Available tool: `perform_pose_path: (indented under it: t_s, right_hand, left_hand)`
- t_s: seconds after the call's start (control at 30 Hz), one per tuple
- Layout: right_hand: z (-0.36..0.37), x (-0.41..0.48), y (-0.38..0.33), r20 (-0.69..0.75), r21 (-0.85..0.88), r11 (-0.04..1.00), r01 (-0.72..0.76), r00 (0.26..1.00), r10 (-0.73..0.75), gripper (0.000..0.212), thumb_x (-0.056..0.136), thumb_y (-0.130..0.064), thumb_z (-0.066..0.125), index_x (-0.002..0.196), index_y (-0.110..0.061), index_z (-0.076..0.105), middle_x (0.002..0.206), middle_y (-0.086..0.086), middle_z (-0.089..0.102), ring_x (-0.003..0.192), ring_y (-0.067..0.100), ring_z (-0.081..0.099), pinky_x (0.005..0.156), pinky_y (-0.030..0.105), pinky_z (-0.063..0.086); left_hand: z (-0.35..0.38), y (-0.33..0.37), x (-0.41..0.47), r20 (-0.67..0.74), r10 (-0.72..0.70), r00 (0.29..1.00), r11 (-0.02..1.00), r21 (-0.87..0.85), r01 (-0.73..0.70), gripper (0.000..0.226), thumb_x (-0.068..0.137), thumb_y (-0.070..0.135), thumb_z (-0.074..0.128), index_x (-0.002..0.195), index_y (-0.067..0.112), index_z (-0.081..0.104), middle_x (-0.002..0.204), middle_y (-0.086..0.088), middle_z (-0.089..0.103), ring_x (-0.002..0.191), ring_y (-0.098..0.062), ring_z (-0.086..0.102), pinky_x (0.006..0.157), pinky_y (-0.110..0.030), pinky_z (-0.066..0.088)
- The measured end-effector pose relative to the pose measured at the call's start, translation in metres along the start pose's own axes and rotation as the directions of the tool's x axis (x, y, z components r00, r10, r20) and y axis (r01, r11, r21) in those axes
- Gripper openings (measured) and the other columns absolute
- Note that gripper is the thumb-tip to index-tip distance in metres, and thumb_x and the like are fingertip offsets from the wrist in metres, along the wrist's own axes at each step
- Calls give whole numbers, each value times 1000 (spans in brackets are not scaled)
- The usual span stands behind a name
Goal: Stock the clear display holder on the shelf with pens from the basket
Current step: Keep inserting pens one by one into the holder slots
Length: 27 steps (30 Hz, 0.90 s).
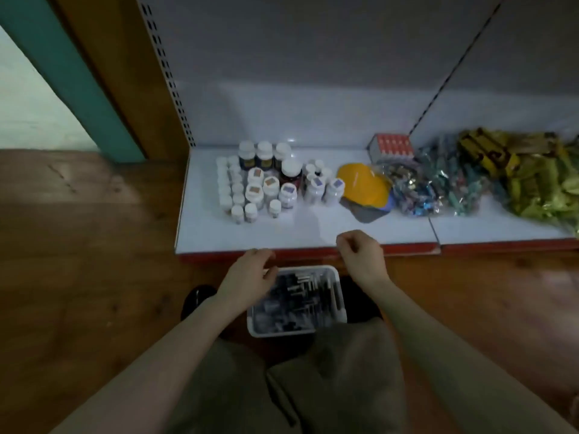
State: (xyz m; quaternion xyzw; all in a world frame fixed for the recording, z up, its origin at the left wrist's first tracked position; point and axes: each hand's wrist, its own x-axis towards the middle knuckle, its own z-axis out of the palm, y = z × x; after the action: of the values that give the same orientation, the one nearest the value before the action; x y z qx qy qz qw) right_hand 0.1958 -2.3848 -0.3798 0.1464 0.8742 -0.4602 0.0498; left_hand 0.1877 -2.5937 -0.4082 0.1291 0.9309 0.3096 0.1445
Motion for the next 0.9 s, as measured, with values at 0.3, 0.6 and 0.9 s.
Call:
perform_pose_path:
  t_s: [0.3, 0.6, 0.9]
  right_hand:
    - [58, 15, 137, 144, -226, 910, -348, 912, 384, 25, 98, -17, 44, 94, 1, 61, 80, 14, 65, 83, 34, 66, 75, 42, 55]
    - [110, 44, 198, 277, -522, 776, -355, 789, 548, 30, 98, -10, 44, 68, -9, 45, 63, 6, 42, 51, 13, 37, 44, 21, 33]
    - [129, 43, 196, 308, -709, 672, -215, 762, 569, 12, 92, 0, 45, 90, -7, 55, 85, 9, 56, 77, 25, 57, 67, 34, 47]
  left_hand:
    - [121, -57, 37, 346, -106, 932, 978, 205, 35, 37, 96, 24, 47, 129, 6, 42, 124, -12, 50, 98, -21, 52, 73, -27, 41]
    - [193, -97, 74, 425, -168, 889, 867, 492, -71, 90, 84, 46, 62, 147, 4, 12, 150, -18, 19, 138, -34, 22, 113, -44, 22]
    - [196, -116, 82, 455, -108, 884, 921, 382, -84, 53, 89, 36, 59, 128, 6, 39, 128, -13, 46, 118, -28, 45, 96, -36, 43]
